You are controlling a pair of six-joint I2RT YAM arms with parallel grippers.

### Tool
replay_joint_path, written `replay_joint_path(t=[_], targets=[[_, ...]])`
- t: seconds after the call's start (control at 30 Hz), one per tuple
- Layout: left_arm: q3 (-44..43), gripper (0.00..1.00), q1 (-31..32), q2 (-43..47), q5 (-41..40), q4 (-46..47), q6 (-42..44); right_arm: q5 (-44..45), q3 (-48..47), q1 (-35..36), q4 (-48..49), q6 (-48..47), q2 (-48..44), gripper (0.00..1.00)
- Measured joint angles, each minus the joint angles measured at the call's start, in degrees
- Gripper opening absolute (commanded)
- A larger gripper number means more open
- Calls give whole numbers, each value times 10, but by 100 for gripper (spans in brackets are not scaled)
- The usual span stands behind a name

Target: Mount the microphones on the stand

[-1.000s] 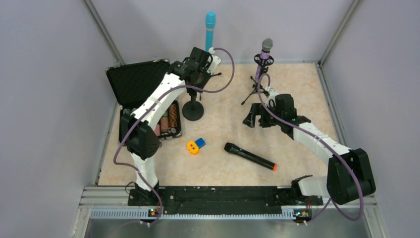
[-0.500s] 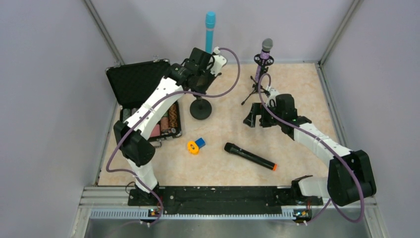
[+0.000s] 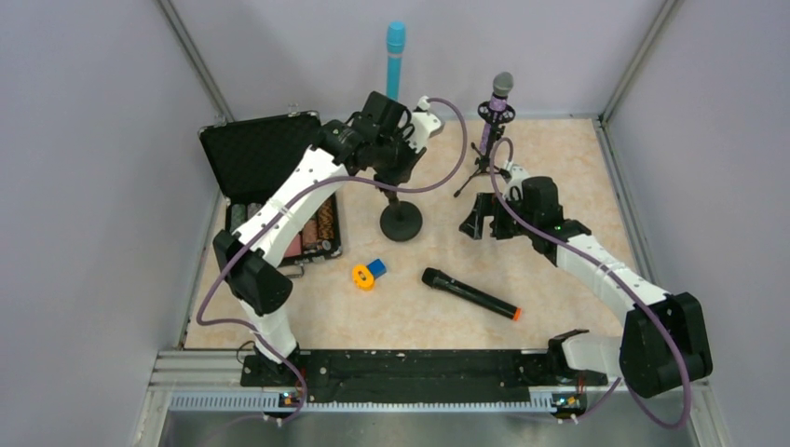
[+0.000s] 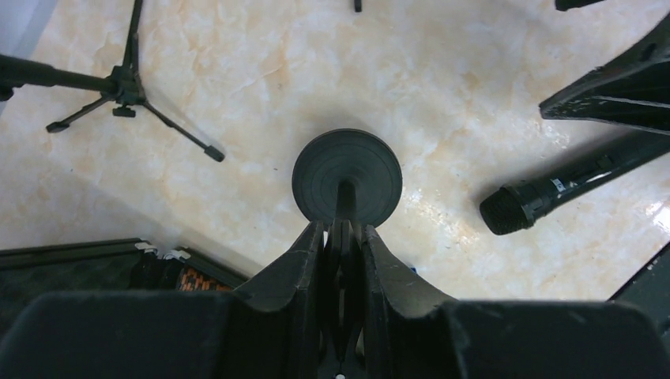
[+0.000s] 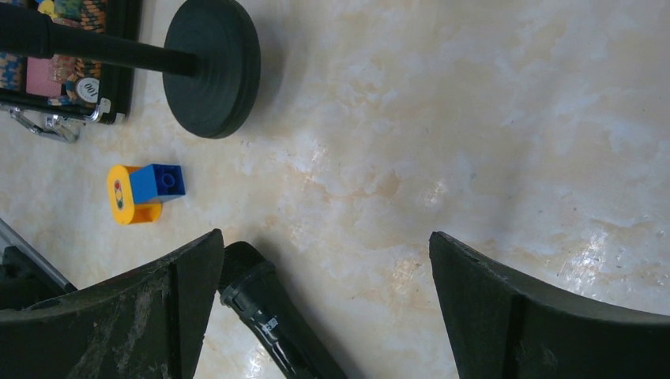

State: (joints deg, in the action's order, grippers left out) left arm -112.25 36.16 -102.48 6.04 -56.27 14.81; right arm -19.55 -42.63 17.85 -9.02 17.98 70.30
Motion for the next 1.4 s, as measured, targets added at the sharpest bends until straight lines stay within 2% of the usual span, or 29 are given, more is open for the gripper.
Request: replay_joint_path(t=[0.4,0.6,0.67,0.7,0.73,0.8,0.97,1.17,1.3,1.4], targets=[[-102,0,24,-93,47,-76,50,0,0,0,-5,-4,-1,99],[-123,1,34,-131,44,-85,76,1,10,0,-7,-4,-5,99],[-124,18,38,-133,37,-85,85,2,10,0,-11,-4,-5,99],[-124,34,41,-133,33,-85,91,2,10,0,-11,-4,-5,99],[-124,42,43,-133,31,-85,95,2,10,0,-11,-4,-5,99],[-124,52,48,-134,25,-85,107,2,10,0,-11,-4,-5,99],[-124,67,53,-134,15,-81,124,3,10,0,-12,-5,-5,99],[-109,76,53,-133,10,-37,131,5,10,0,-15,-7,-10,99],[-65,79,54,-113,15,19,128,5,10,0,-16,-10,-13,99],[-2,89,54,-68,21,82,114,5,10,0,-16,-10,-13,99]])
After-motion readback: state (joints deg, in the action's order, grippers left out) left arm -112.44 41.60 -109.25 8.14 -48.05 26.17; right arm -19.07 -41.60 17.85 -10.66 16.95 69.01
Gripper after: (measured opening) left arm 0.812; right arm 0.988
